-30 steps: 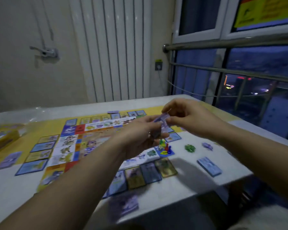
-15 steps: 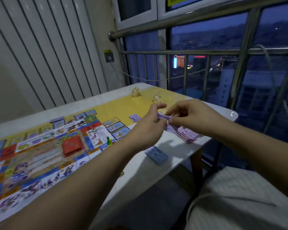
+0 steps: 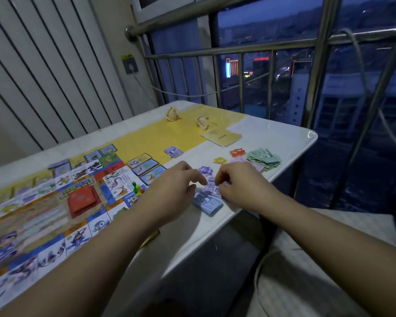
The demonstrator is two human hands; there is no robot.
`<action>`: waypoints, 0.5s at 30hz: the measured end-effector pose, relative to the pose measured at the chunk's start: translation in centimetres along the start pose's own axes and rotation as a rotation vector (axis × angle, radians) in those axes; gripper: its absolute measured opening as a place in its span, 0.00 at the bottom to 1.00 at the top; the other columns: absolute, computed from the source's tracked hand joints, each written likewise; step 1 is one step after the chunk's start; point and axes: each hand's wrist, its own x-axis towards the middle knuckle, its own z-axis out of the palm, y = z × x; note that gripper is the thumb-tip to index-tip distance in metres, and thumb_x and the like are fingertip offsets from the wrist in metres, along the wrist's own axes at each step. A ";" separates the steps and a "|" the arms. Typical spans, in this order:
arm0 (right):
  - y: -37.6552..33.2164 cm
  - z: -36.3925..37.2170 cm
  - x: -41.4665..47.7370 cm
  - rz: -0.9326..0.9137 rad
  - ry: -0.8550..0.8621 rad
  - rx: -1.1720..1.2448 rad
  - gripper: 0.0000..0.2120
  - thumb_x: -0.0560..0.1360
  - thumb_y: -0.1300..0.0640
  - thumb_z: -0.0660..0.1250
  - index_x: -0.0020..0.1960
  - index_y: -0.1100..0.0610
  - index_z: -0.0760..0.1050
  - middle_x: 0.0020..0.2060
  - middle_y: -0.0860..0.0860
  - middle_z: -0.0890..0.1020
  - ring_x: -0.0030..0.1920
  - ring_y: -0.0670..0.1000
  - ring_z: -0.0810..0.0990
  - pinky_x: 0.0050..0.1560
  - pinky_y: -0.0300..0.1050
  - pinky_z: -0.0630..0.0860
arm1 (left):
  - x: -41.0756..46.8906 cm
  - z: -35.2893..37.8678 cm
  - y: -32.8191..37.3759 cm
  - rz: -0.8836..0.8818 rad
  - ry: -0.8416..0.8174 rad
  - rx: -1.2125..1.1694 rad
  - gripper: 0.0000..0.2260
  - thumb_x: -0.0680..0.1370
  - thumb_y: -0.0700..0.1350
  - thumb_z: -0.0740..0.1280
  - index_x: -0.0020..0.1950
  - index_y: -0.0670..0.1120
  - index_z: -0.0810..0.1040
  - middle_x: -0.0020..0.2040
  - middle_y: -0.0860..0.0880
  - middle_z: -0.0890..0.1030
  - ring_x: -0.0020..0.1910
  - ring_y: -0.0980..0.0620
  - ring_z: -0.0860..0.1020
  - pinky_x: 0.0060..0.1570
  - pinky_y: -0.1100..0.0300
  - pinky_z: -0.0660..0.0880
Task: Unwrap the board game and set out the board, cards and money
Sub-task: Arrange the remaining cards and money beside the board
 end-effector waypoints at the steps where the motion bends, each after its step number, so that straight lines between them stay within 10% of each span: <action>1: 0.0 0.1 -0.1 -0.003 0.009 -0.030 0.08 0.72 0.62 0.63 0.45 0.54 0.79 0.43 0.50 0.81 0.45 0.50 0.77 0.46 0.43 0.75 | 0.0 0.1 0.1 0.007 0.001 -0.005 0.13 0.80 0.40 0.59 0.57 0.54 0.78 0.56 0.53 0.72 0.53 0.53 0.73 0.54 0.55 0.72; 15: 0.3 -4.1 1.0 0.114 0.180 -0.188 0.09 0.75 0.49 0.66 0.55 0.46 0.80 0.54 0.48 0.76 0.53 0.50 0.75 0.52 0.48 0.74 | 0.2 0.0 0.8 0.051 -0.027 0.038 0.13 0.81 0.43 0.58 0.59 0.56 0.78 0.60 0.54 0.70 0.62 0.53 0.68 0.56 0.58 0.69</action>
